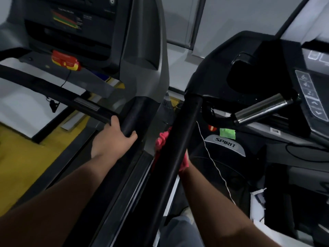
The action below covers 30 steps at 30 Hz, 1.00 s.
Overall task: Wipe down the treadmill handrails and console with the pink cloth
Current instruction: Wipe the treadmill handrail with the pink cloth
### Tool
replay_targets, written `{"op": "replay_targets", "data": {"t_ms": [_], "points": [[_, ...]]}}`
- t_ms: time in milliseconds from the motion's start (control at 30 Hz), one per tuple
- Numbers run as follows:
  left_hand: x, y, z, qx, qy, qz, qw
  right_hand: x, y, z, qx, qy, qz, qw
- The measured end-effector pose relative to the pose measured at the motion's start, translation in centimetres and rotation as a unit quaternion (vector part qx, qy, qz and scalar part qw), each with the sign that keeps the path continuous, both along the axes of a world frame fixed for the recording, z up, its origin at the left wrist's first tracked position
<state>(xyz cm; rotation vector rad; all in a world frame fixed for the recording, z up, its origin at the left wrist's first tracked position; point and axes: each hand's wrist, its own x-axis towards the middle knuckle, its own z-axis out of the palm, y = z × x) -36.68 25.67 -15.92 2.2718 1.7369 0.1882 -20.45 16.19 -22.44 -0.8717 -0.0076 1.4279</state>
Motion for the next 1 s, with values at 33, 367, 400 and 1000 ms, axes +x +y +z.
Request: {"op": "replay_targets", "data": {"t_ms": [33, 367, 400, 1000], "points": [[0.0, 0.0, 0.0, 0.001, 0.003, 0.002, 1.000, -0.1, 0.0, -0.4, -0.004, -0.003, 0.006, 1.000], [0.0, 0.0, 0.3, -0.007, -0.001, -0.001, 1.000, 1.6, -0.9, 1.5, -0.208, -0.101, -0.054, 0.971], [0.0, 0.0, 0.3, -0.007, -0.001, -0.001, 1.000, 1.8, -0.9, 1.7, -0.228, -0.116, -0.086, 0.963], [-0.2, -0.4, 0.4, -0.012, -0.018, -0.013, 1.000, -0.7, -3.4, 7.3, -0.262, -0.681, -0.071, 0.680]]}}
